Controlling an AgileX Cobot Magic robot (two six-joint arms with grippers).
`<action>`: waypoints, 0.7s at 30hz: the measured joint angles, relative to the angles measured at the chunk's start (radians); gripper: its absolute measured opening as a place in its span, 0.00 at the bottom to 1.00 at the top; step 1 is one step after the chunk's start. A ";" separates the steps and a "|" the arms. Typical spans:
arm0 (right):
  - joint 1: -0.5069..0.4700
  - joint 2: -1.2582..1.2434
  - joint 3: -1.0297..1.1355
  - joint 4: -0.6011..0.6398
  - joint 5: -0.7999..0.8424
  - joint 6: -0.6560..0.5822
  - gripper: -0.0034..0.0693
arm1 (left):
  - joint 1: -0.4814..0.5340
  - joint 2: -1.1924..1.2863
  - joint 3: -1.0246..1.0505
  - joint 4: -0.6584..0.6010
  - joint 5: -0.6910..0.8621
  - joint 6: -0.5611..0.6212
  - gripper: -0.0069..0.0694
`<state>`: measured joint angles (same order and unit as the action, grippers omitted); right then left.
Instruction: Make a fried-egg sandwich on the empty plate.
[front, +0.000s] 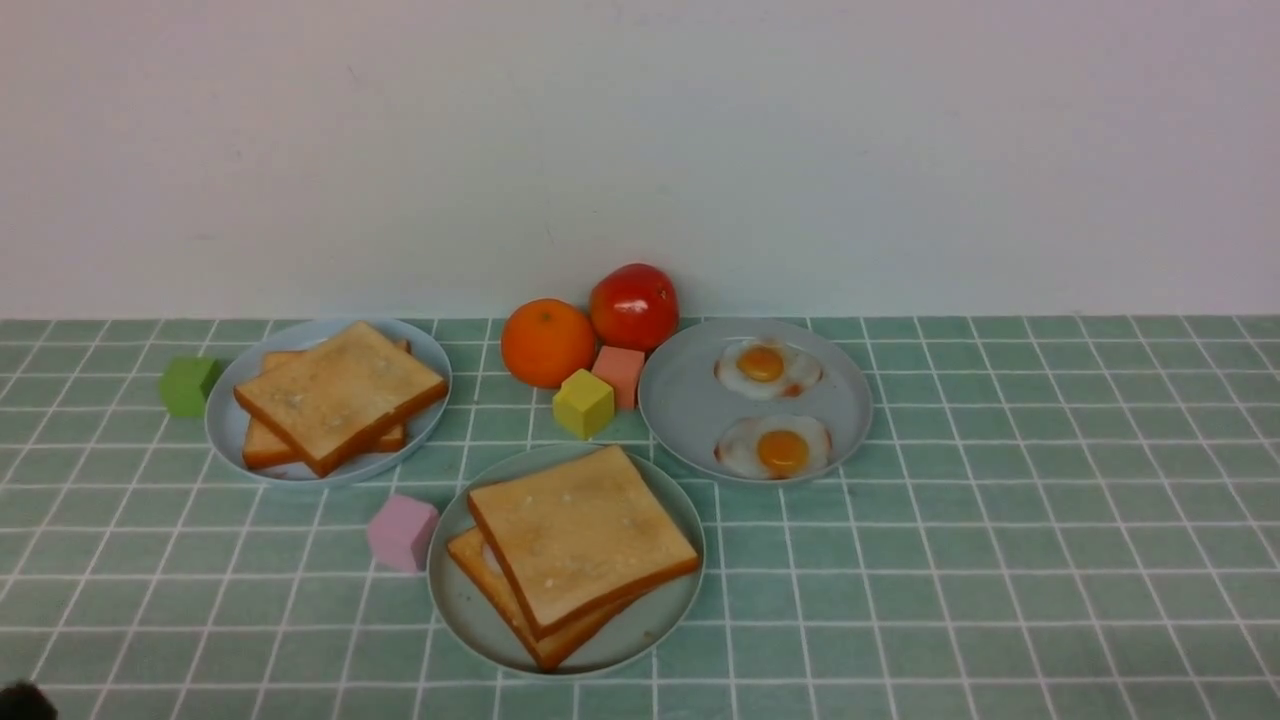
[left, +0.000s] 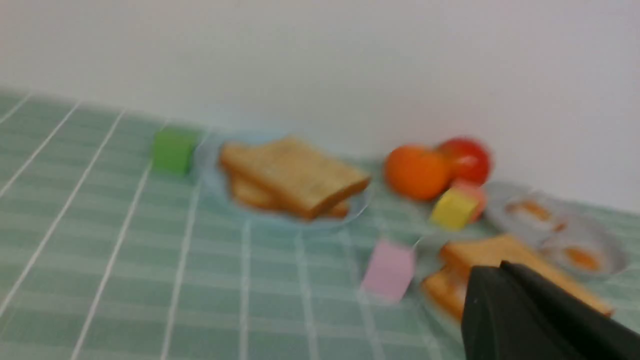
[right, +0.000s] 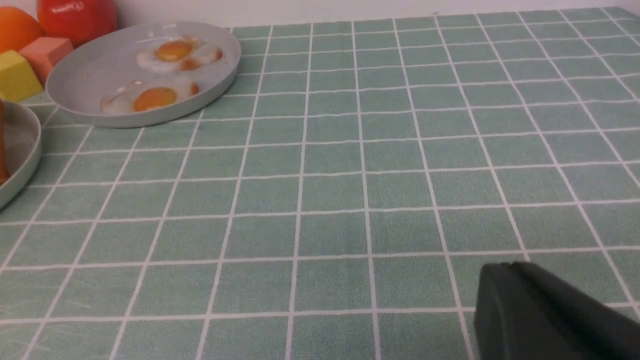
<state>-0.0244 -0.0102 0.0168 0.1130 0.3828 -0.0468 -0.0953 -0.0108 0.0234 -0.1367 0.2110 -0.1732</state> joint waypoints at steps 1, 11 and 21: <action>0.000 0.000 0.000 0.000 0.000 0.000 0.05 | 0.010 0.000 0.001 -0.004 0.045 0.001 0.07; 0.000 0.000 0.000 0.000 0.000 0.000 0.06 | 0.015 0.000 0.008 -0.012 0.166 -0.008 0.07; 0.000 0.000 0.000 -0.001 0.000 0.000 0.07 | 0.015 0.000 0.008 -0.012 0.166 -0.008 0.07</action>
<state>-0.0244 -0.0102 0.0168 0.1117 0.3830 -0.0468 -0.0799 -0.0108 0.0315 -0.1488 0.3774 -0.1815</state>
